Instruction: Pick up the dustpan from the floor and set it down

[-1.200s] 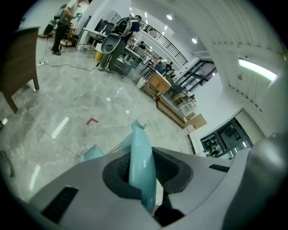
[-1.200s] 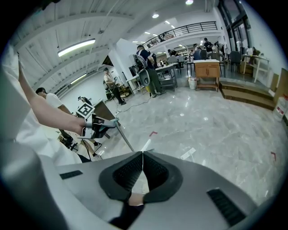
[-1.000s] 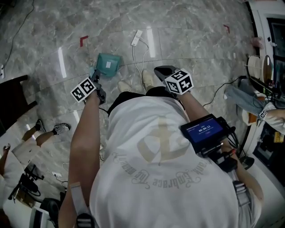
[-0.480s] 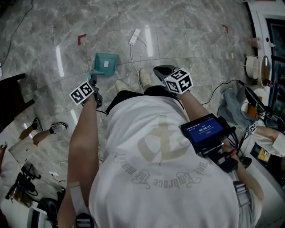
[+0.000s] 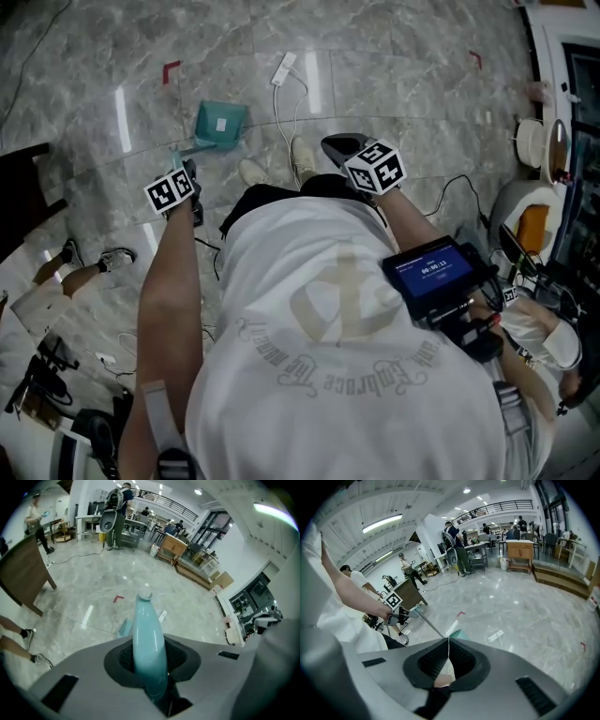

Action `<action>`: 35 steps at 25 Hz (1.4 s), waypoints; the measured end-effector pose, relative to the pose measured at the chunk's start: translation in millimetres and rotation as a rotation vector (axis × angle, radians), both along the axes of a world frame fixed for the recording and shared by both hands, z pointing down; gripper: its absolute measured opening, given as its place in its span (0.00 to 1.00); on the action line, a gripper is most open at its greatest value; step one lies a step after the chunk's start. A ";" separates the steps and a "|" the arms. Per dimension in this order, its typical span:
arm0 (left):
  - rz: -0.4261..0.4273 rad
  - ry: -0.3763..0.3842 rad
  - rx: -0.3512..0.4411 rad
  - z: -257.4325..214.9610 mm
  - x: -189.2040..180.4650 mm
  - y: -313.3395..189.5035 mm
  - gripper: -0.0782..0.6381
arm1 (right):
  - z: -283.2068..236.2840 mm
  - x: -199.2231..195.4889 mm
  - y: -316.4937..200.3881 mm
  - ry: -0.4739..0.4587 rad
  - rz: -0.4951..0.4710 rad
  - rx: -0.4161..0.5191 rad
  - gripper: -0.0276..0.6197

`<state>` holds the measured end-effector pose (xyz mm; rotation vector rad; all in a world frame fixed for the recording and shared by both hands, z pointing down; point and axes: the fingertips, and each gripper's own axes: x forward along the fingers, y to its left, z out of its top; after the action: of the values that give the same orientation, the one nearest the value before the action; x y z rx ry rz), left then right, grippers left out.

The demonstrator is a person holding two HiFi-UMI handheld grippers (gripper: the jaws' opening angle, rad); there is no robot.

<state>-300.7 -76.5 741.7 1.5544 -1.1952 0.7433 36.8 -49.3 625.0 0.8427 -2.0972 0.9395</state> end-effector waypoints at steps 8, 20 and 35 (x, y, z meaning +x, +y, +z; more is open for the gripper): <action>0.049 -0.051 0.024 -2.7 -0.7 0.9 0.38 | -2.1 -2.2 -4.9 -0.001 -0.016 0.016 0.07; 0.014 -0.106 0.265 -61.6 -9.8 -1.9 0.44 | -6.4 -30.0 -12.4 -0.042 -0.112 0.052 0.07; -0.058 -0.047 0.461 -143.6 -4.5 26.6 0.42 | -38.3 -76.3 -34.7 -0.154 -0.193 0.131 0.07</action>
<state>-305.1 -49.9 598.0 1.8710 -1.5146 0.4869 -39.4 -84.0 586.6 0.6343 -2.3462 0.7931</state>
